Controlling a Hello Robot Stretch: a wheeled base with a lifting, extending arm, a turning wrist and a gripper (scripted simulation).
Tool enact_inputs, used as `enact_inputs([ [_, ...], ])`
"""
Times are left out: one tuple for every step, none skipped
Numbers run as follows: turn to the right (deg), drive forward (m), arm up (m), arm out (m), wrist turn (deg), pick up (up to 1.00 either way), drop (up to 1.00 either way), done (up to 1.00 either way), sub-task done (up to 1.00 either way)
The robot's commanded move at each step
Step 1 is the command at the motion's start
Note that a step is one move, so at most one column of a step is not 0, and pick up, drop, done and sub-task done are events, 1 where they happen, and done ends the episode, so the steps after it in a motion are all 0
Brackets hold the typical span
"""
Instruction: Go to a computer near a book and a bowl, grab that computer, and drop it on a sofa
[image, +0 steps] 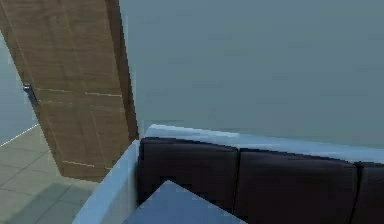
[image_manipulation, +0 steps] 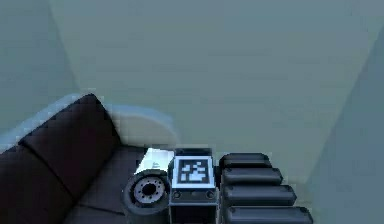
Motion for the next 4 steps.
enact_inputs([
  [12.0, 0.00, 0.00, 0.00, 0.0, 0.00, 0.00, 0.00, 0.00],
  [-45.0, 0.00, 0.00, 0.00, 0.0, 0.00, 0.00, 0.00, 0.00],
  [-6.0, 0.00, 0.00, 0.00, 0.0, 0.00, 0.00, 0.00, 0.00],
  [0.0, 0.00, 0.00, 0.30, 0.0, 0.00, 0.00, 0.00, 0.00],
])
